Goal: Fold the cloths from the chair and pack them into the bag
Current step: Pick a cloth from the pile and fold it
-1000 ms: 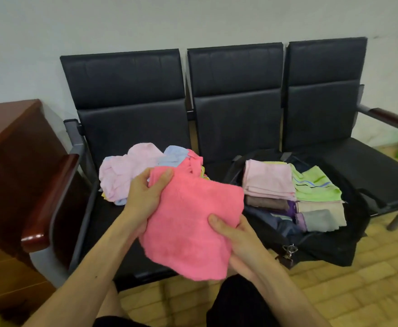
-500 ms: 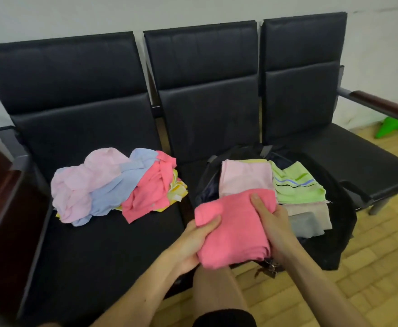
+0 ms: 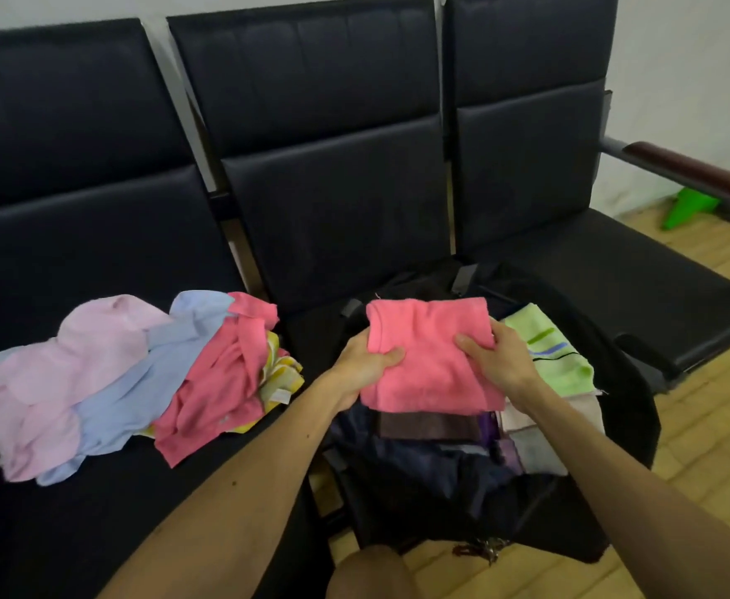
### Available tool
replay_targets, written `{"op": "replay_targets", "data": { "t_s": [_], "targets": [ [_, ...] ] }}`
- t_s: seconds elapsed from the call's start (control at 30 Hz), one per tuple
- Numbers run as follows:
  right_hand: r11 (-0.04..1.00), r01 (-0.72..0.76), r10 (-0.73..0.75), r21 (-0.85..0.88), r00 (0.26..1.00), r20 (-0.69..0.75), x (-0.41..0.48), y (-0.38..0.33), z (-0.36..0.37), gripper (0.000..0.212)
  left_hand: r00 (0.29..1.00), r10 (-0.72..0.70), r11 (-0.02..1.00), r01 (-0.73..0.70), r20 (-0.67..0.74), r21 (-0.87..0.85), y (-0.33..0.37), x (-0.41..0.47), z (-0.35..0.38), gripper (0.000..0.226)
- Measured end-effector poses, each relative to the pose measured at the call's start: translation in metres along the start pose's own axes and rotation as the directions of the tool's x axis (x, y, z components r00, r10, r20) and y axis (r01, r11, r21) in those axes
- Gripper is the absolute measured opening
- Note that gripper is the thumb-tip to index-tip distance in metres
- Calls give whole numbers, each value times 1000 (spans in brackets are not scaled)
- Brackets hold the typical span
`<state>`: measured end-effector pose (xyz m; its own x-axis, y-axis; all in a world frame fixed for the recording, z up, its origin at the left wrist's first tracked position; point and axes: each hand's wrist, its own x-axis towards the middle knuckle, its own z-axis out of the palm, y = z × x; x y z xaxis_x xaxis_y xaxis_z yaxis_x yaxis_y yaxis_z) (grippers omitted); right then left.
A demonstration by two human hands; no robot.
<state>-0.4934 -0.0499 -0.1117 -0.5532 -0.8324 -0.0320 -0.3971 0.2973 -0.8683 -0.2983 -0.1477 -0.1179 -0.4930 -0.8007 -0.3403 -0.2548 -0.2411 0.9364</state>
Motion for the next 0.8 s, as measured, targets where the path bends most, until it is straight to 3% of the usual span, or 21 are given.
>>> {"op": "replay_targets", "data": {
  "t_s": [0.33,0.4,0.5,0.57,0.63,0.7,0.8],
  "targets": [
    [977,-180,171,-115,982,-77,17,38,15,38,990,-137,988,138,-20,73,-29,36,-1,63],
    [941,-165,123,-296,980,-156,10,34,18,45,989,-135,988,139,-53,66,-33,32,-3,63],
    [746,30,-282,-665,919,-274,-6,28,39,47,994,-1,981,21,-105,191,-44,12,-20,51],
    [688,184,-494,-702,828,-267,-19,15,54,43,981,122,963,-80,-154,257,-57,-6,-40,29],
    [683,389,-611,-618,768,-192,-35,-3,78,32,946,213,954,-148,-243,261,-71,-24,-66,10],
    [678,568,-675,-466,732,-92,-56,-21,116,21,900,253,950,-162,-355,266,-85,-41,-97,8],
    [692,676,-675,-251,730,107,-77,-37,185,14,864,200,937,-31,-462,348,-111,-58,-147,10]
  ]
}}
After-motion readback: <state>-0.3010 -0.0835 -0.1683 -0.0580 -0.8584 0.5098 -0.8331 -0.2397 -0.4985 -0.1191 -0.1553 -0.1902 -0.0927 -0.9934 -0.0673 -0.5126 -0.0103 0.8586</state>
